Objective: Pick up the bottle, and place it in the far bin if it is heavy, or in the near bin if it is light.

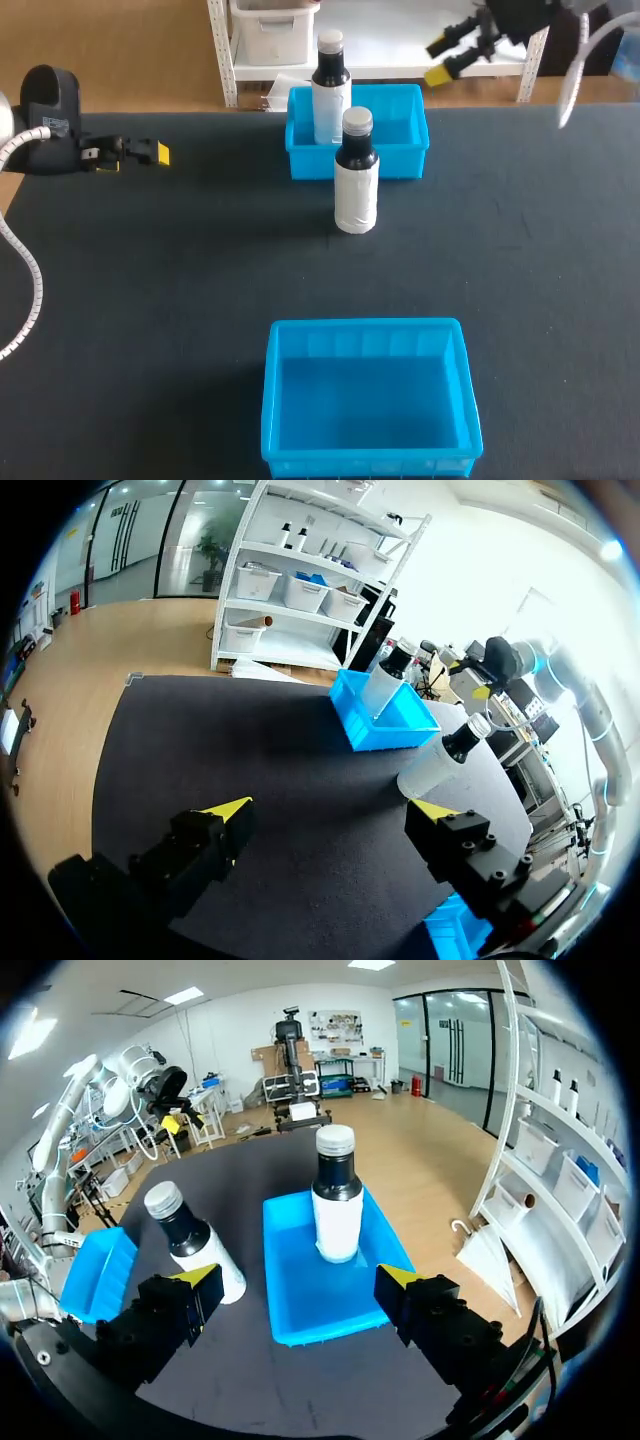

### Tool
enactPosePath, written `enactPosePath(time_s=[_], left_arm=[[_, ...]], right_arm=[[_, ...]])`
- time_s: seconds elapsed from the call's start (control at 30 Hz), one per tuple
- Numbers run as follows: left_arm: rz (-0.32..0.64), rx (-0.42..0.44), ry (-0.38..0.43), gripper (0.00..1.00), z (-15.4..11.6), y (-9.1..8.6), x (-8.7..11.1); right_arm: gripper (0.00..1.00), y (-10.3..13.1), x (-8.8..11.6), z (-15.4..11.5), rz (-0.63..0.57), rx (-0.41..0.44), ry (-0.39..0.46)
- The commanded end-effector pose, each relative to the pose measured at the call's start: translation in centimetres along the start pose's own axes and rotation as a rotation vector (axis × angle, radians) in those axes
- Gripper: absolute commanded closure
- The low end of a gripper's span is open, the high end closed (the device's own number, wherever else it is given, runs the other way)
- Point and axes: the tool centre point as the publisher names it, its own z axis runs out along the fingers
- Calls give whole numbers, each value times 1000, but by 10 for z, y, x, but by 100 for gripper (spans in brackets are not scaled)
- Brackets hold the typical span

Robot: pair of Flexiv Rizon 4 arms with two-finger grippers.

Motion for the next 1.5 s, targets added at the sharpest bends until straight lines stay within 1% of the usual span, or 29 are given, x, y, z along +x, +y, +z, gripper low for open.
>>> enactPosePath(time_s=[0.03,0.2,0.4,0.67,0.73,0.83,1.17,1.5], left_arm=[[0,0,0,0,0,0,0],[0,0,0,0,0,0,0],[0,0,0,0,0,0,0],[0,0,0,0,0,0,0],[0,0,0,0,0,0,0],[0,0,0,0,0,0,0],[0,0,0,0,0,0,0],[0,0,0,0,0,0,0]], right_arm=[[0,27,13,-17,-3,65,-19],[0,49,21,-19,-7,85,-26],[0,74,23,-17,-32,124,-22],[0,96,26,-1,-53,136,-36],[0,102,25,4,-57,151,-18],[0,108,24,10,-65,153,-11],[0,120,15,34,-107,110,-30],[0,128,3,59,-154,18,-33]])
